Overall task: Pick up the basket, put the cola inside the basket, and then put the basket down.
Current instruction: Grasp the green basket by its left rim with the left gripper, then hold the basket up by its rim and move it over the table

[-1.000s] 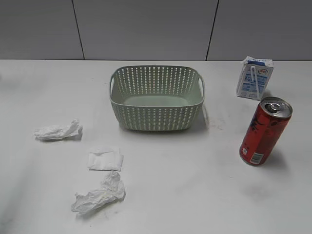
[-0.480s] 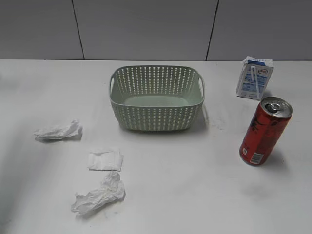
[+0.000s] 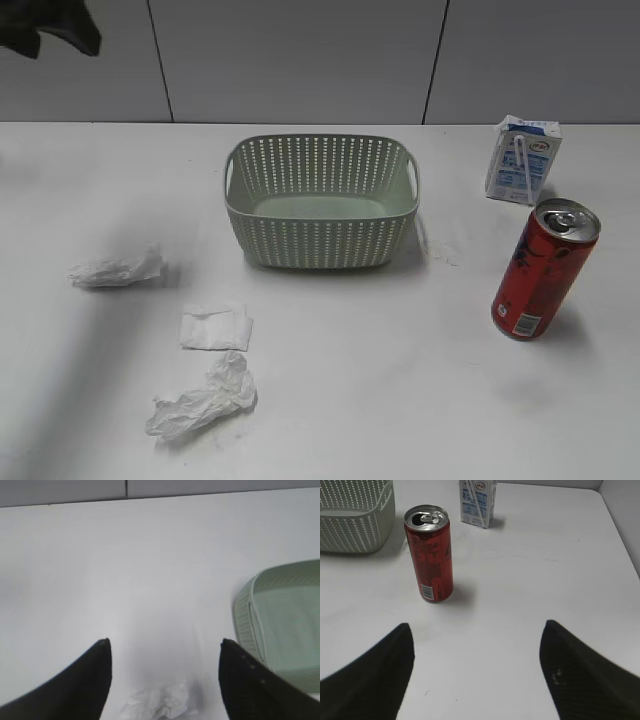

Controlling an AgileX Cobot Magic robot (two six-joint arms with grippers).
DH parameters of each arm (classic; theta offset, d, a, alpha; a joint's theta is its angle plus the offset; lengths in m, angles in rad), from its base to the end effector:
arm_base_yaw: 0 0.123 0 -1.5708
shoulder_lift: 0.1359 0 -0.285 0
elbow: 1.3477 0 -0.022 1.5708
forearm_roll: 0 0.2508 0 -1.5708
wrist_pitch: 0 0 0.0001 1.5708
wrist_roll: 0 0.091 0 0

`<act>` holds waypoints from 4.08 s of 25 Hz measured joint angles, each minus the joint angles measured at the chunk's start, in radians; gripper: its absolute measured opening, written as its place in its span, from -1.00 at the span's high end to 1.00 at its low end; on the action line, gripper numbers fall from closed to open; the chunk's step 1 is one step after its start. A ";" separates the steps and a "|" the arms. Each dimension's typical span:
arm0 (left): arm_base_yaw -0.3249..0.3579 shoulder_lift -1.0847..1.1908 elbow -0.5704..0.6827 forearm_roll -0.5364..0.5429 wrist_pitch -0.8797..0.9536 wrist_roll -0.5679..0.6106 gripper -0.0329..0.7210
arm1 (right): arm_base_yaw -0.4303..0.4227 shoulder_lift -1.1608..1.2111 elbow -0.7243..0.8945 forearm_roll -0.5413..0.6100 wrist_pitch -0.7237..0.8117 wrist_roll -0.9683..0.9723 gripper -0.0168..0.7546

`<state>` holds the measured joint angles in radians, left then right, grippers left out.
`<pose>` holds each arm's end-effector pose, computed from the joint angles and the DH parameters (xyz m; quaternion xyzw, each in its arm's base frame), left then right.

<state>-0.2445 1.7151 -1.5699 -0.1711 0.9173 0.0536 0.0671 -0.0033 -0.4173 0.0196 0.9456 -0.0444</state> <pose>0.3672 -0.1043 0.3300 0.1120 0.9464 -0.1076 0.2833 0.0082 0.0020 0.2632 -0.0464 0.8425 0.0159 0.5365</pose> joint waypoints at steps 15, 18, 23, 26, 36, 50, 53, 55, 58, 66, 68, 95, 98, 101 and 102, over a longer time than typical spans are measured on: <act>-0.213 0.440 -0.398 0.106 0.206 -0.241 -0.43 | 0.000 0.000 0.000 -0.001 0.000 0.001 -0.58; -0.219 0.495 -0.432 0.106 0.222 -0.254 -0.43 | 0.000 0.000 0.000 -0.001 0.000 0.001 -0.58; -0.223 0.556 -0.441 0.106 0.233 -0.262 -0.43 | 0.000 0.000 0.000 -0.002 0.000 0.001 -0.58; -0.224 0.581 -0.443 0.105 0.234 -0.264 -0.43 | 0.000 0.000 0.000 -0.002 0.000 0.001 -0.58; -0.224 0.639 -0.445 0.086 0.224 -0.283 -0.43 | 0.000 0.000 0.000 -0.003 0.001 0.001 -0.58; -0.224 0.646 -0.445 0.087 0.236 -0.304 0.08 | 0.000 0.000 0.000 -0.003 0.001 0.001 -0.58; -0.225 0.648 -0.445 0.083 0.236 -0.306 0.27 | 0.000 0.000 0.000 -0.003 0.001 0.001 -0.58; -0.227 0.648 -0.445 0.083 0.235 -0.307 0.37 | 0.000 0.000 0.000 -0.003 0.001 0.001 -0.58; -0.228 0.648 -0.445 0.079 0.235 -0.307 0.55 | 0.000 0.000 0.000 -0.003 0.001 0.001 -0.58; -0.227 0.641 -0.447 0.002 0.255 -0.330 0.92 | 0.000 0.000 0.000 -0.003 0.001 0.001 -0.58; -0.227 0.626 -0.446 0.001 0.277 -0.332 0.92 | 0.000 0.000 0.000 -0.003 0.001 0.001 -0.58; -0.301 -0.037 0.203 -0.046 0.183 -0.475 0.92 | 0.000 0.000 0.000 -0.004 0.001 0.001 -0.58; -0.310 -0.101 0.259 -0.061 0.113 -0.475 0.92 | 0.000 0.000 0.000 -0.004 0.001 0.001 -0.58; -0.310 -0.112 0.268 -0.058 0.098 -0.475 0.92 | 0.000 0.000 0.000 -0.004 0.001 0.002 -0.58; -0.310 -0.112 0.270 -0.054 0.096 -0.475 0.92 | 0.000 0.000 0.000 -0.004 0.001 0.002 -0.58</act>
<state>-0.5543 1.6031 -1.3003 -0.2252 1.0134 -0.4214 0.0671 -0.0033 -0.4173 0.0153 0.9464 -0.0425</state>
